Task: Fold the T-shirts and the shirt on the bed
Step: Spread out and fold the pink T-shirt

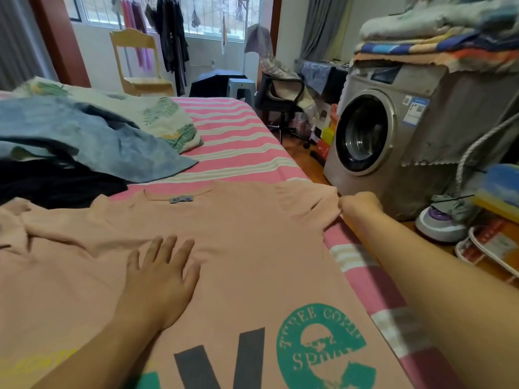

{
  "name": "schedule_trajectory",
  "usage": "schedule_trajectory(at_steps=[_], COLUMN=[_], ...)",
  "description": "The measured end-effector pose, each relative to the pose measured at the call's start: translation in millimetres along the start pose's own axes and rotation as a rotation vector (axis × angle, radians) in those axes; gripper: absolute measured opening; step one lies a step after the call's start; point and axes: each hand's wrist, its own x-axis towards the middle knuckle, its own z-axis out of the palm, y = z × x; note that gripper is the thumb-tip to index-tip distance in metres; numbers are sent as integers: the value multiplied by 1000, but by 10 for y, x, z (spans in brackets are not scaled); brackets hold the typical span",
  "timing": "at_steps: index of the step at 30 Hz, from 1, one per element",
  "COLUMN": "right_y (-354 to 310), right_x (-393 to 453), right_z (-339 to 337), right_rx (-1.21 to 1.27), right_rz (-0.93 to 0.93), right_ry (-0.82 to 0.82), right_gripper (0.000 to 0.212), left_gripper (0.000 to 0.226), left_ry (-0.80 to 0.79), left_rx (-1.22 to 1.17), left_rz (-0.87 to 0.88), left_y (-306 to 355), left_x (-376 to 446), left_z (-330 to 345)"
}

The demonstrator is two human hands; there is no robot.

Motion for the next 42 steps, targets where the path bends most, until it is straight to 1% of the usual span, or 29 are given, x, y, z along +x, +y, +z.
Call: schedule_trajectory(at_steps=[2,3,5,6,7,8,9,11,12,14,16,18,21,22,24,26,27,29,33,34,38,42], right_y=[67,133,263,293,301,292,251,182,160,142,166,205,239,253,284,351,385,404,300,274,205,105], right_x=[-71,-113,-201,-176,-177,-139,-163,-225,-225,-245,-273,-292,-319,-327,-363,-359,-359,-385,-374,-359,-375,-323], right_z=[-91,-145,-271,-309,-336,-336,-333,-274,-227,-167,-143,-152,-228,-276,-364,-399,-406,-411,-364,-338,-275,-270], right_rx=[-32,-61,-64,-79,-78,-56,-22,52,79,51,-16,-8,93,147,199,72,-21,-134,-81,-104,-211,-114], right_rz=[-71,-69,-1,14,12,17,48,113,108,27,-4,32,-35,-52,-24,38,63,102,150,152,126,79], right_ry=[49,30,-82,-103,-88,-81,-99,-124,-137,-107,-103,-137,-109,-98,-104,-135,-134,-122,-170,-191,-223,-164], right_gripper=[27,24,20,25,28,27,22,35,44,62,70,64,37,35,43,51,53,54,73,73,61,36], left_gripper=[79,79,78,78,78,78,78,78,78,78,78,79,79,78,78,79,79,80,78,78,77,78], left_ry=[-4,-3,4,5,6,7,8,9,10,8,10,10,10,9,4,0,1,4,-4,-8,-11,-11], left_rx=[1,-2,-1,0,0,-2,-2,-3,-3,-2,-1,0,5,6,4,3,2,-10,-9,-7,-8,-2], left_rz=[-1,-2,2,1,0,-1,-2,-2,-2,-4,-4,-3,-5,-6,-8,-9,-7,-5,-6,-5,-7,-2], left_y=[-13,-15,-15,-15,-13,-12,-12,-15,-20,-22,-23,-28,-29,-26,-20,-21,-21,-17,-19,-23,-26,-22], left_x=[1,-1,7,9,7,6,4,6,9,11,16,19,12,12,26,25,22,11,4,9,4,5], left_z=[6,7,8,7,7,11,14,21,21,30,36,35,36,36,32,31,29,18,8,11,10,-4])
